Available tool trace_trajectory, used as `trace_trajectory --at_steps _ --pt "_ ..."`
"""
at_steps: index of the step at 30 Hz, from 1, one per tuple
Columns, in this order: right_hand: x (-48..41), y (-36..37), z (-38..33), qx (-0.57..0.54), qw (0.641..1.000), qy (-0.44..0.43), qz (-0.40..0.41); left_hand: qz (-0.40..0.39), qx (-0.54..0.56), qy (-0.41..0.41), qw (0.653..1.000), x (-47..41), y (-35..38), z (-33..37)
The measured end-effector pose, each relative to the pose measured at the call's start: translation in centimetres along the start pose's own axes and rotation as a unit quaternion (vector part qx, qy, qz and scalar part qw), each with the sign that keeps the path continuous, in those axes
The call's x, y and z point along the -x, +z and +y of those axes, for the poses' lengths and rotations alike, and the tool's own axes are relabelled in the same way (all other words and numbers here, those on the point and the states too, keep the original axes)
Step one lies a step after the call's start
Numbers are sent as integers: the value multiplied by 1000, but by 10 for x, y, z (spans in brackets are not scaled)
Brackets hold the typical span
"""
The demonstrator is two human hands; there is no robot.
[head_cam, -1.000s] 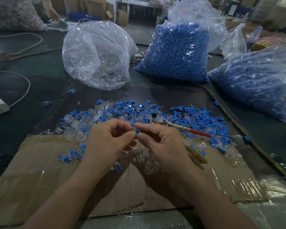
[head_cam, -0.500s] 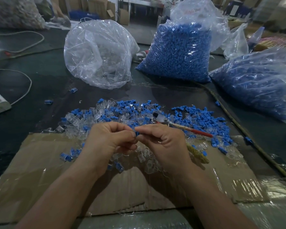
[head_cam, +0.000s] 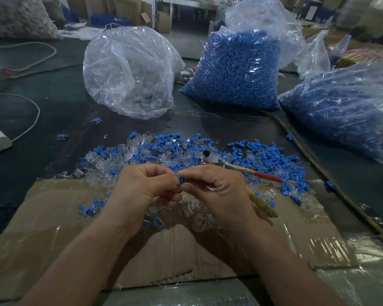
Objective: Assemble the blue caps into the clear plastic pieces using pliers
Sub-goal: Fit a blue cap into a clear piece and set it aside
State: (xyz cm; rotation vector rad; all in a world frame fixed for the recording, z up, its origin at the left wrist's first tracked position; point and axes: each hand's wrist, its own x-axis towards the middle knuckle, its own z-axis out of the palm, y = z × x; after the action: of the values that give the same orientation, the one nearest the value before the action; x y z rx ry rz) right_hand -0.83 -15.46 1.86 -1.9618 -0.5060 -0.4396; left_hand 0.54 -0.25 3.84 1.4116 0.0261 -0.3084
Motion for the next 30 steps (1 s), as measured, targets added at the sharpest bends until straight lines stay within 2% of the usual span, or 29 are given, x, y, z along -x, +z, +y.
trace_trajectory --at_steps 8,13,19,30 --pt "0 -3 2 -60 997 39 -18 -2 11 -5 1000 1 -1 0" --pt "-1 -4 0 -53 998 18 -21 -6 4 -2 1000 2 0 1" --pt "-2 -5 1 13 999 -31 -27 -10 -17 0 1000 5 3 3" --pt "-3 -8 4 19 997 -71 -34 -21 -32 -17 999 2 0 3"
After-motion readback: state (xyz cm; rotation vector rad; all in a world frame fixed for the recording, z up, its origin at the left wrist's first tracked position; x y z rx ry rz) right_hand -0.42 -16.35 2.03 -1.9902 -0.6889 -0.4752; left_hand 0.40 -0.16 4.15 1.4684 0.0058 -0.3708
